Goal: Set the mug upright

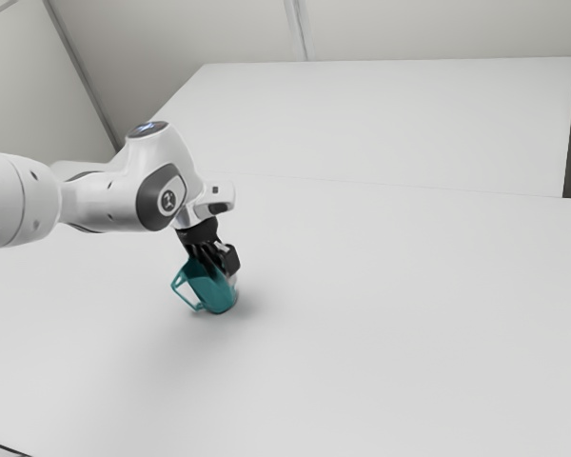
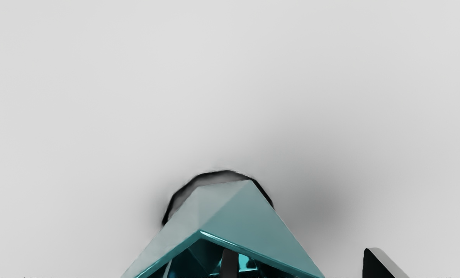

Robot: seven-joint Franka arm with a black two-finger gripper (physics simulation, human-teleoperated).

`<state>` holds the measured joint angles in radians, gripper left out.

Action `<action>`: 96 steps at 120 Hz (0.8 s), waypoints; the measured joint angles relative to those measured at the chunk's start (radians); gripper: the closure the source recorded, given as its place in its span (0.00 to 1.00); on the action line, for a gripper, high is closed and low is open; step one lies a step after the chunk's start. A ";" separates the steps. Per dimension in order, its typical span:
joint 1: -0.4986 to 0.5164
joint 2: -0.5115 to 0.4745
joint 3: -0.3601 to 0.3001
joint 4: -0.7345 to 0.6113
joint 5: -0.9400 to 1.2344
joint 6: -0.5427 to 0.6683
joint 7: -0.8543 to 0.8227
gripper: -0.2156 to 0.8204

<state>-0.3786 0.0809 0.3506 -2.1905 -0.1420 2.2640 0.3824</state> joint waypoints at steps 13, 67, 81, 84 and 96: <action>0.000 -0.018 0.001 0.001 0.001 -0.010 -0.006 0.38; -0.044 -0.058 0.006 0.316 0.207 -0.140 -0.051 0.23; -0.054 -0.058 0.014 0.404 0.252 -0.244 -0.078 0.22; -0.053 -0.058 0.014 0.422 0.257 -0.267 -0.085 0.22; -0.049 -0.059 0.014 0.515 0.274 -0.364 -0.112 0.21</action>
<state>-0.4271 0.0224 0.3643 -1.6758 0.1322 1.8998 0.2705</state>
